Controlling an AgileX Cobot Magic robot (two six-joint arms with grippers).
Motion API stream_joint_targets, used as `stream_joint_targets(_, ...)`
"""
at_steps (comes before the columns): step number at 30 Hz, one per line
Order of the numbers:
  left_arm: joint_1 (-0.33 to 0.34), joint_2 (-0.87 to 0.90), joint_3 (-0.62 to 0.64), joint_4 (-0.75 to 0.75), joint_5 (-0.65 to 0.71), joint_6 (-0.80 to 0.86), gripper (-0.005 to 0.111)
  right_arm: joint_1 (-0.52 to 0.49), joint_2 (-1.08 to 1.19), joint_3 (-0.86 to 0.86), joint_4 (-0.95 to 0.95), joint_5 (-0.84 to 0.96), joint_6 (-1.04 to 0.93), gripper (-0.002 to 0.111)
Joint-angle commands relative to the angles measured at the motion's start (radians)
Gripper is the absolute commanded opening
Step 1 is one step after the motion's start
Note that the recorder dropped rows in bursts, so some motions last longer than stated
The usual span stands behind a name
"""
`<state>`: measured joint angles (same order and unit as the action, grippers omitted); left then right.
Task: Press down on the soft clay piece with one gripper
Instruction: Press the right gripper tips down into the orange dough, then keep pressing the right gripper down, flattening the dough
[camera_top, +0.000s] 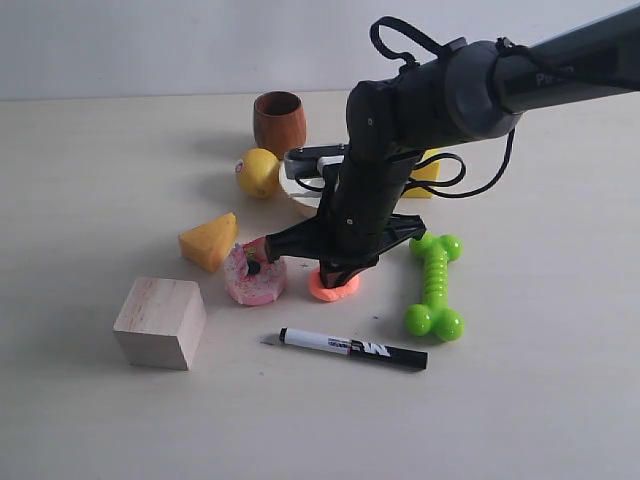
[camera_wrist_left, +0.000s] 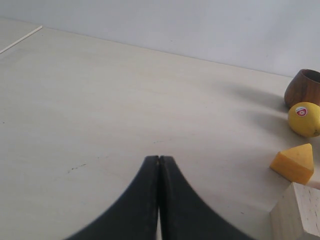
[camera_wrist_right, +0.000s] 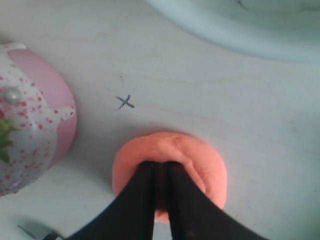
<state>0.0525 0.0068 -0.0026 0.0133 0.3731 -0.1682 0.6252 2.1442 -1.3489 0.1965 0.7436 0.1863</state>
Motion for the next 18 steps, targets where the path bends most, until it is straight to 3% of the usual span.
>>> stream_joint_targets(1,-0.005,-0.007,0.003,-0.006,-0.001,0.003,0.0,0.003,0.052,0.027,-0.015,0.047,-0.01,0.015)
stream_joint_targets(18,-0.005,-0.007,0.003,-0.006,-0.001,0.003,0.0,0.003,0.052,0.027,-0.064,0.055,-0.007,0.015)
